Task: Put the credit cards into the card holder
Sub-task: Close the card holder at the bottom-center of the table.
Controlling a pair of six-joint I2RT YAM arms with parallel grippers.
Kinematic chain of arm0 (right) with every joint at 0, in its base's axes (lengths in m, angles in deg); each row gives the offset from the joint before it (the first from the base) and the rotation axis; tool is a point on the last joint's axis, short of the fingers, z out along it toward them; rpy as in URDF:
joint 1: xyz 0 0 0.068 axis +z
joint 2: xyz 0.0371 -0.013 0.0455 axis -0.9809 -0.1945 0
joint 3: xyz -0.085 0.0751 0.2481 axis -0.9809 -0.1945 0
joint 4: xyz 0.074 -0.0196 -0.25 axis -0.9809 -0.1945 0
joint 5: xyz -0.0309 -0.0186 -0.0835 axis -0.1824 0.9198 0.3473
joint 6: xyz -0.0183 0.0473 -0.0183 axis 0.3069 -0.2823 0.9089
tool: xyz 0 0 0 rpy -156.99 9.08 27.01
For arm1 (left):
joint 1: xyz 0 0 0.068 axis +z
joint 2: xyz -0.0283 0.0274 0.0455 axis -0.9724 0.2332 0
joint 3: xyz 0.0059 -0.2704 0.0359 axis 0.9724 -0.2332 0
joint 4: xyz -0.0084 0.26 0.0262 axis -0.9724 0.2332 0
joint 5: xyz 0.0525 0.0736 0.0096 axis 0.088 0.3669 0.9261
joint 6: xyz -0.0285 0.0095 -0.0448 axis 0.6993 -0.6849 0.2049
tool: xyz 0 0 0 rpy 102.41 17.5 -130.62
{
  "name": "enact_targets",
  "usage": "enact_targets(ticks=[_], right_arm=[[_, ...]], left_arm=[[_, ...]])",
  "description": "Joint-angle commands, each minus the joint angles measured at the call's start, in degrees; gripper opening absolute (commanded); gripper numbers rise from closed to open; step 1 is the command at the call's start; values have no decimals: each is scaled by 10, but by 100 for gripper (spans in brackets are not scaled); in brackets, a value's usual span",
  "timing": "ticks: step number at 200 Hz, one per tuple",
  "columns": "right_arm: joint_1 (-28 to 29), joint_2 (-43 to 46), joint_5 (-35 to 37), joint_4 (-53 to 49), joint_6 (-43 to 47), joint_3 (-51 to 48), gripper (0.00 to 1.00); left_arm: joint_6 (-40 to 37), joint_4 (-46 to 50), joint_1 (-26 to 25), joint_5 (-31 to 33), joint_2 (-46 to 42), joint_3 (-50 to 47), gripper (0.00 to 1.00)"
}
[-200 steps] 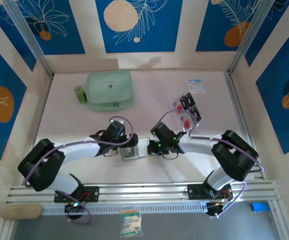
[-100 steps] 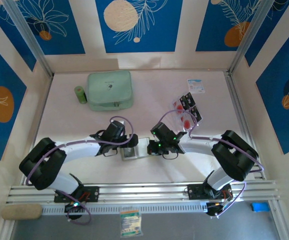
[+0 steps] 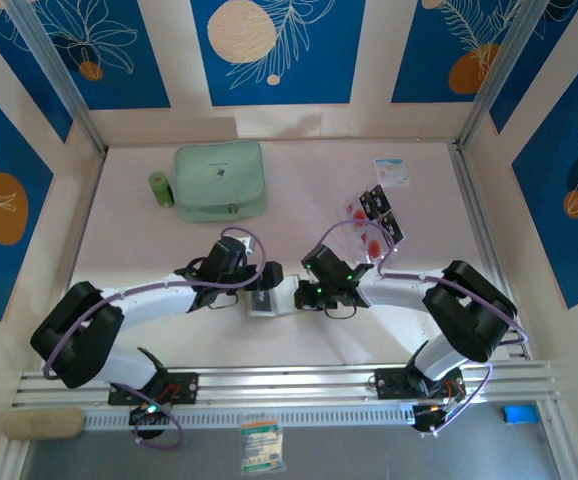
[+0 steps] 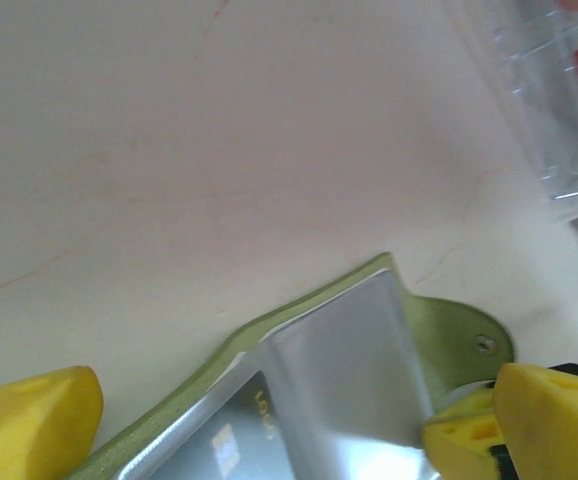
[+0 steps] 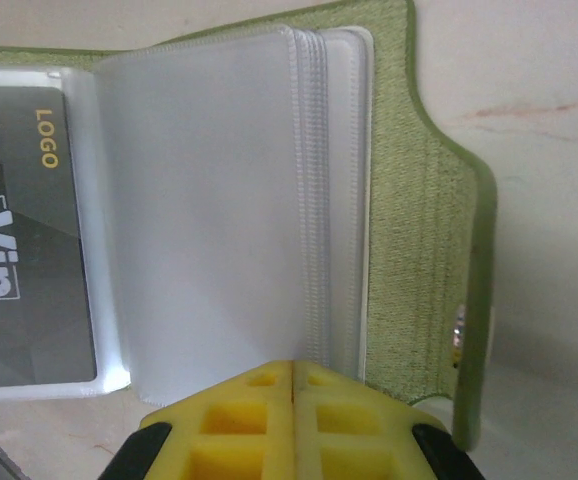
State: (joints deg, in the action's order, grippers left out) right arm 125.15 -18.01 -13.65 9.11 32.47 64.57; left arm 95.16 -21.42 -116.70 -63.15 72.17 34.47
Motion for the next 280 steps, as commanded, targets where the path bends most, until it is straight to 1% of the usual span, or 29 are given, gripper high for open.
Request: enact_targets(ticks=[1,52,102,119,159,178,203,224,280], right_arm=[[-5,-2,-5,-9,-7,-12,1],[-4,1,-5,-11,-6,-12,1],[-11,12,-12,-21,0,-3,1],[-18,31,-16,-37,7,8,1],[-43,107,-6,-78,20,15,2],[-68,138,1,-90,22,1,2],[-105,172,-11,-90,18,-27,2],[-124,198,-21,-90,15,-45,2],[-133,231,-28,-94,6,-67,2]], left_arm=[[22,-35,-1,-29,-19,-5,100],[72,-110,-2,-64,-15,-12,100],[103,-154,-19,-73,8,-6,100],[107,-157,-27,-68,13,-6,100],[113,-159,-34,-63,18,-3,100],[114,-153,-36,-63,17,0,100],[118,-148,-44,-61,15,4,100],[123,-149,-56,-58,16,7,100],[135,-173,-91,-41,54,30,100]])
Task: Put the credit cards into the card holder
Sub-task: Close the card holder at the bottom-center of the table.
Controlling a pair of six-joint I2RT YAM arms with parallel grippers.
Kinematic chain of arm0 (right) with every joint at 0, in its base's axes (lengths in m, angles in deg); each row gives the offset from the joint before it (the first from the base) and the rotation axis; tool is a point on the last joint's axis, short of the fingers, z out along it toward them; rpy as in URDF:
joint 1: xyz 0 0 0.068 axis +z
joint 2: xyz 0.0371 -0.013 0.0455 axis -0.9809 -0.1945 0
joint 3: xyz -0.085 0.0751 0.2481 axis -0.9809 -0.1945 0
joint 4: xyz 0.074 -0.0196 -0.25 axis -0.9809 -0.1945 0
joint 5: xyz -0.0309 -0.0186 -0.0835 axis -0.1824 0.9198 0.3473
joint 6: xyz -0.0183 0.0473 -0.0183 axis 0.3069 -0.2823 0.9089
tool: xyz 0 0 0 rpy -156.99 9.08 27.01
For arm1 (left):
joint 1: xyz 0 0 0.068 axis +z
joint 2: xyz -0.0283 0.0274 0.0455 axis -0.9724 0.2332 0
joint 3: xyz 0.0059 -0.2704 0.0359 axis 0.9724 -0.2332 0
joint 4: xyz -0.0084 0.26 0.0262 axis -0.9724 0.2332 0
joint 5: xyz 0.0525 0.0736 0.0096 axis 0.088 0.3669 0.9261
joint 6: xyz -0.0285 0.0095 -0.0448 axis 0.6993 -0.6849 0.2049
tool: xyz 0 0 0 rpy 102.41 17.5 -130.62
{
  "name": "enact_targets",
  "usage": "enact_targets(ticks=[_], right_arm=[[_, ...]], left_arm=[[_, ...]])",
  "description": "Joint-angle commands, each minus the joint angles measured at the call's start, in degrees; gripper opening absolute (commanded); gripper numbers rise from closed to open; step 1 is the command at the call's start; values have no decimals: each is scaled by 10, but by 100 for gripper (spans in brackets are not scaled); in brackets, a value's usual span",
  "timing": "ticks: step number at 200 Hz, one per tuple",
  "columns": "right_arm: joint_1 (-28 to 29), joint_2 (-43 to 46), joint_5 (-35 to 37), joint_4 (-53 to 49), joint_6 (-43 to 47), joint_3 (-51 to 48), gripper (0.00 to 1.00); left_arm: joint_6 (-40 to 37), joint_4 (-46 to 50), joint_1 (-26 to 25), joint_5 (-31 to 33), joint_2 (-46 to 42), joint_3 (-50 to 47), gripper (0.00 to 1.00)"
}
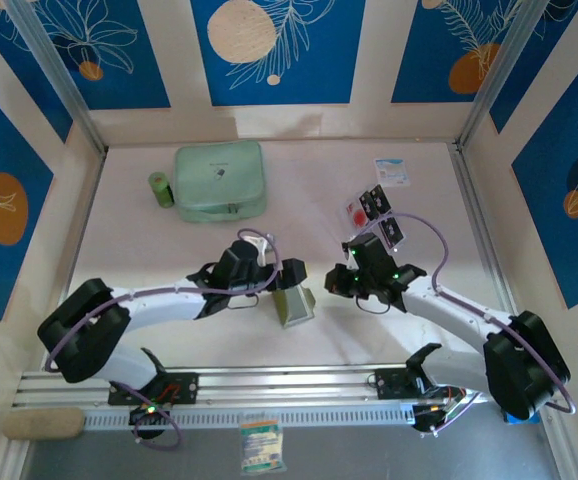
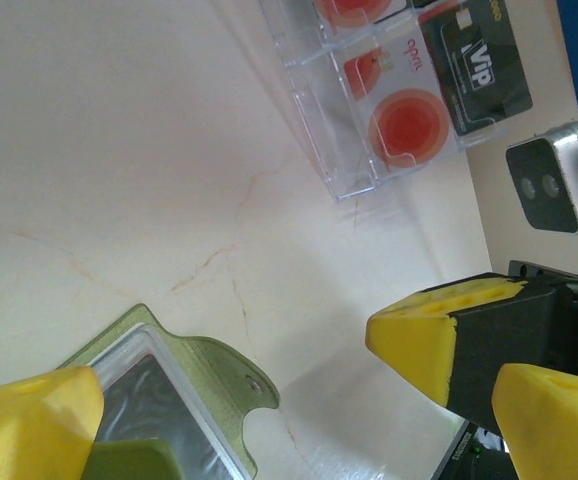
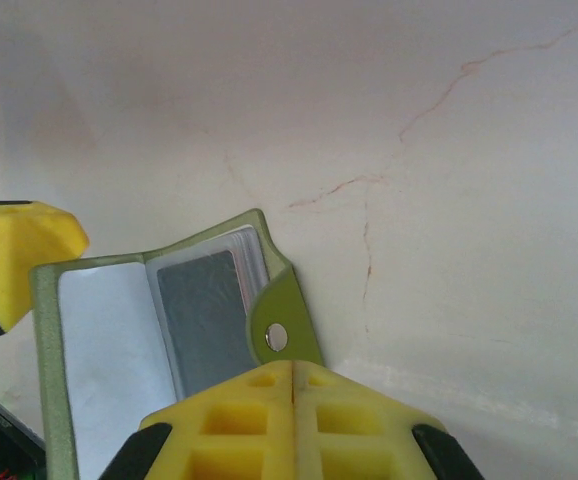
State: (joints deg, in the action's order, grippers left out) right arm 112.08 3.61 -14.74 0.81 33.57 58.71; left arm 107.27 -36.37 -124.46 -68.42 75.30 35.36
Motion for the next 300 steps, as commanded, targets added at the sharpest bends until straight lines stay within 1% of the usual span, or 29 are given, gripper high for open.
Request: enact_targets(ticks=[1,38,68,95,122,158,202,273,300], right_arm=[[-3,15,-17,-10,-5,-9,2],[-2,28,-25,-5,-14,-21,2],[5,46,-31,-7,-17,-28,2],[30,68,-25,-7,-21,-28,2],[74,77,-6,13,-33,-34,1],[135,64,31,47,-59,-49,0],[181,49,55,83,-84,-72,0],[193,-12,72,113,-97,-80,0],[193,-31,80,122,-102,-90,0]], left_arm=[[14,-24,-14,12,24,22,100],[41,-72,-31,27,79,22,100],[46,-88,-38,30,114,26,100],[38,-81,-39,38,118,29,100],[26,-58,-38,44,116,42,100],[25,-55,-38,44,122,47,100],[26,-55,-39,44,125,46,100],[21,-50,-39,45,122,47,100],[4,-21,-36,46,111,61,100]])
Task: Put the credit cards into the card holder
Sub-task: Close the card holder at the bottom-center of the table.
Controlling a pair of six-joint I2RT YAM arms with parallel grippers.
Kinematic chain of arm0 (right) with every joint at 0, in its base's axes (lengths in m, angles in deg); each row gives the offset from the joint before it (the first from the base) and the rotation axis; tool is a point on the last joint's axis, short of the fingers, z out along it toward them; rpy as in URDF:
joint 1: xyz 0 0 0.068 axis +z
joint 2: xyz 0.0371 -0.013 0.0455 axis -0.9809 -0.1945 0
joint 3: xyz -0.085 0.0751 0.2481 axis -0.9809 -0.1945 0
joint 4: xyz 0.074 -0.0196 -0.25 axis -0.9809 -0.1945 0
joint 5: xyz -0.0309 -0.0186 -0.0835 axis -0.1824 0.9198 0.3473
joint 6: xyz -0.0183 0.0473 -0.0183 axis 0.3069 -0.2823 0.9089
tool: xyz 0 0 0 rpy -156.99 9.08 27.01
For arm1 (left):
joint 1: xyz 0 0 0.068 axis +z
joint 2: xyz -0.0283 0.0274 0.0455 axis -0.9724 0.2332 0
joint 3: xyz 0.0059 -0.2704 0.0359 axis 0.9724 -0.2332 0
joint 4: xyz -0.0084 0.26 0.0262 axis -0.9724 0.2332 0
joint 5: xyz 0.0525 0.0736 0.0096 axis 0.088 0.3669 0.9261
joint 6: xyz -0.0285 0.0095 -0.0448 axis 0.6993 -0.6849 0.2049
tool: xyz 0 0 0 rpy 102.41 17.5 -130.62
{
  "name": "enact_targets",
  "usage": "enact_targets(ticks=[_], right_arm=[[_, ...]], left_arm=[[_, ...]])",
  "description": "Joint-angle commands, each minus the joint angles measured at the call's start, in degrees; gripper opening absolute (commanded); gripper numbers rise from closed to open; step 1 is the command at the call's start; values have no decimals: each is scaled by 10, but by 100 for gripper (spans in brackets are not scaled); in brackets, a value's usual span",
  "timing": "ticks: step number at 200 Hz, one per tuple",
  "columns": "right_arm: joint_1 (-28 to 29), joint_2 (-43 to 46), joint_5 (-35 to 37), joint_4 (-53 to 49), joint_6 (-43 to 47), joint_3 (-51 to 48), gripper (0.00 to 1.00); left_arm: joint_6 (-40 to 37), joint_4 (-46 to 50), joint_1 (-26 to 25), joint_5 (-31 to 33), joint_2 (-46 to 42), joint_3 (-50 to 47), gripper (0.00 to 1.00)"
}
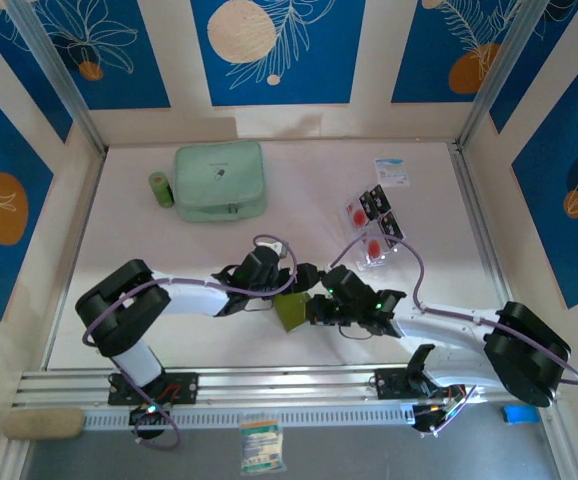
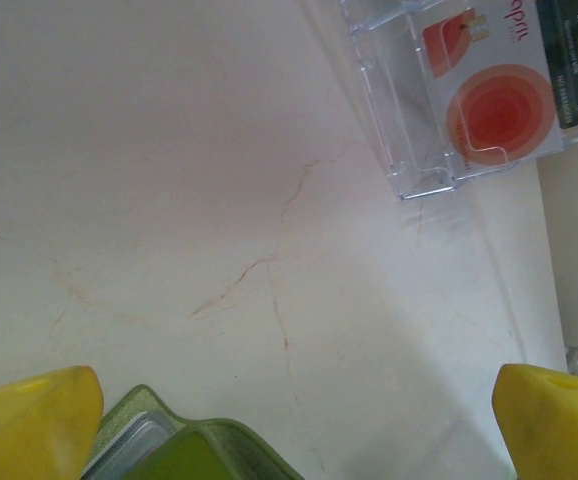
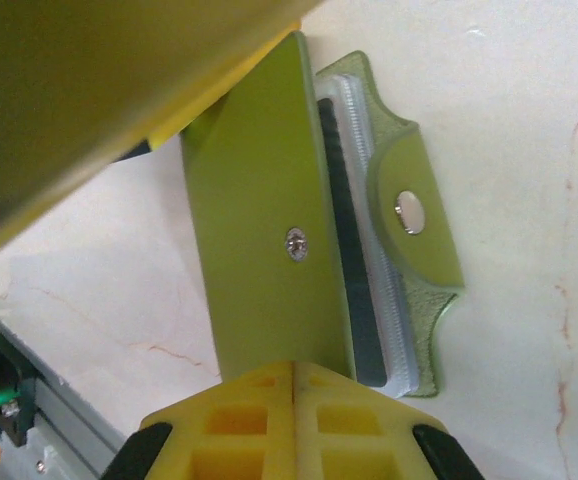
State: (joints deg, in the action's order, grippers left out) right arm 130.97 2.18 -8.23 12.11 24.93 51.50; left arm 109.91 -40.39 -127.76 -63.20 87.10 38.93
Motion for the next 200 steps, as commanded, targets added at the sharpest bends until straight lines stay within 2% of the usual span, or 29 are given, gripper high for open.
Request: enact_targets(ticks=[1,84,135,200], right_arm=[[5,-18,14,10,-16,-18,0],[4,-46,16,29,-23,-32,0],[2,-50,16,28,-23,-30,0],[3,-57,16,26,-27,-28,0]], left_arm=[[-23,21,-3,-6,-8,27,100],[-94,174,52,17,-116,60,100],[-141,320,51,49,-159,58,100],[-180,366,19,71,-134,55,100]])
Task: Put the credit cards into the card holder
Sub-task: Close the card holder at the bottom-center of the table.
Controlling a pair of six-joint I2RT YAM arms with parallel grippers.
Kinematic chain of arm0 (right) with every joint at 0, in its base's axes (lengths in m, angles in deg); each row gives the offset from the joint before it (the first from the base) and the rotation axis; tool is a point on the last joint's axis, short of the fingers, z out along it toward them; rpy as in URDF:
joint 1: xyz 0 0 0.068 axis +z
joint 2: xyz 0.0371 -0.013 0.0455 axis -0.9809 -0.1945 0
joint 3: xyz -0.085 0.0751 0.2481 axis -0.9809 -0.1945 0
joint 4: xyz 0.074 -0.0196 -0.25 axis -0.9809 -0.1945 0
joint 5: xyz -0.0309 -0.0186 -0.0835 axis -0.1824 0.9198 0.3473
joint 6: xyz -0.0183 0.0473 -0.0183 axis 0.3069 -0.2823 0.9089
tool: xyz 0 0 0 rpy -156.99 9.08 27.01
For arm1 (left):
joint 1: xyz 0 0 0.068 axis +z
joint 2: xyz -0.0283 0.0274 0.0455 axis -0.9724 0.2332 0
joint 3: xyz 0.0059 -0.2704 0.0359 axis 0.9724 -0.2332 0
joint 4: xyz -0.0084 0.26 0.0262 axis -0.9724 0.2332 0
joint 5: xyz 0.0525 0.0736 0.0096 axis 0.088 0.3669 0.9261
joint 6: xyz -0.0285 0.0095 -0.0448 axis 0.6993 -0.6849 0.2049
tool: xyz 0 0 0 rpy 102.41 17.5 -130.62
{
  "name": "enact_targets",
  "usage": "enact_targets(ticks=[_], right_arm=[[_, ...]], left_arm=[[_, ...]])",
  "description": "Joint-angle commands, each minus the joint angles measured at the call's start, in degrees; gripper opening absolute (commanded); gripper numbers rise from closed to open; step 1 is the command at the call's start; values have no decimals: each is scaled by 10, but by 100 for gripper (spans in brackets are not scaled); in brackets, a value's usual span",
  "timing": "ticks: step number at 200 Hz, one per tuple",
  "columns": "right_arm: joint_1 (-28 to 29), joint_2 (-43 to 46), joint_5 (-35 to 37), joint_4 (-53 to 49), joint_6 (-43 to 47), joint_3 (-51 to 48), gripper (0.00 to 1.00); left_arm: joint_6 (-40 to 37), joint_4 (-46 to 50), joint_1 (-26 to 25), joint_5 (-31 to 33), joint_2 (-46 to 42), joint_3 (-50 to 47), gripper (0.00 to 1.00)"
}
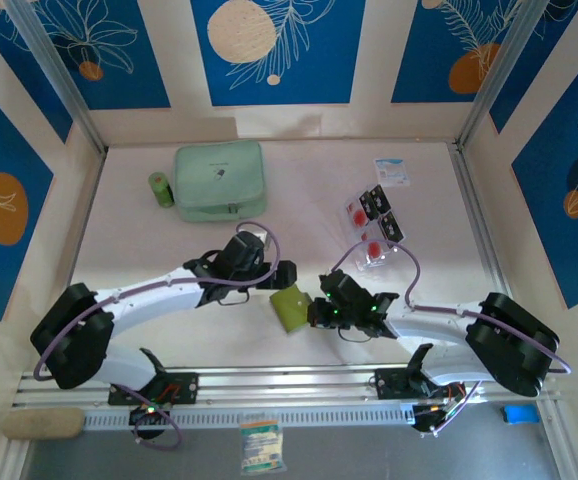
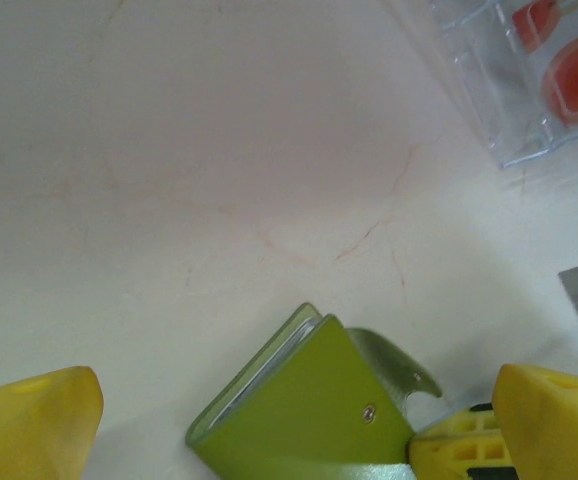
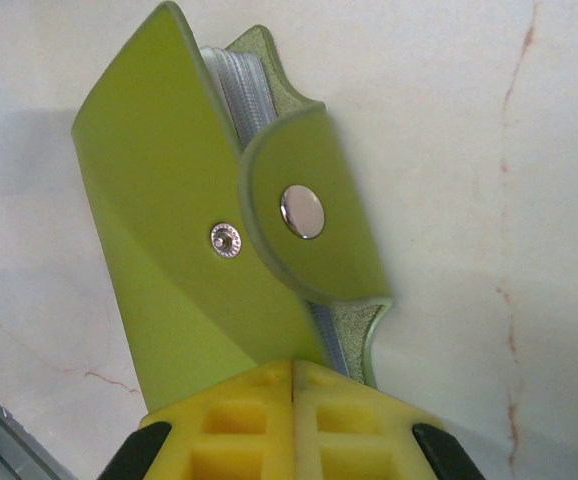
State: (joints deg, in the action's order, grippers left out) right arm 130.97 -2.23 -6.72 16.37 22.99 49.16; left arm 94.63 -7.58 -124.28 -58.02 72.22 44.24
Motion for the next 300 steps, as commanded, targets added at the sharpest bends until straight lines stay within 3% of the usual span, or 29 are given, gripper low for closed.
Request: enact_targets(ticks=[1,57,179,202,243,280,300], right_arm=[[3,-13,1,-17,-7,-5,0],[2,-10,4,-24,-11,-5,0],[-3,4,-5,-55,-2,15,0],[-25,41,-2,-110,27,49,0],[-114,88,-32,-202,92,109,0],[-149,63,-60,-261,162,165,23],[-149,35,-72,-276,185,188,29]], left_arm=[[-28,38,-16,19,15,2,100],[-45,65,-41,63,45,2,100],[-54,71,-64,88,83,-14,100],[-55,98,-69,102,93,-2,100],[-51,109,-71,114,97,-1,100],[-51,106,-71,118,93,-5,100],[-52,104,-72,116,95,-6,100]])
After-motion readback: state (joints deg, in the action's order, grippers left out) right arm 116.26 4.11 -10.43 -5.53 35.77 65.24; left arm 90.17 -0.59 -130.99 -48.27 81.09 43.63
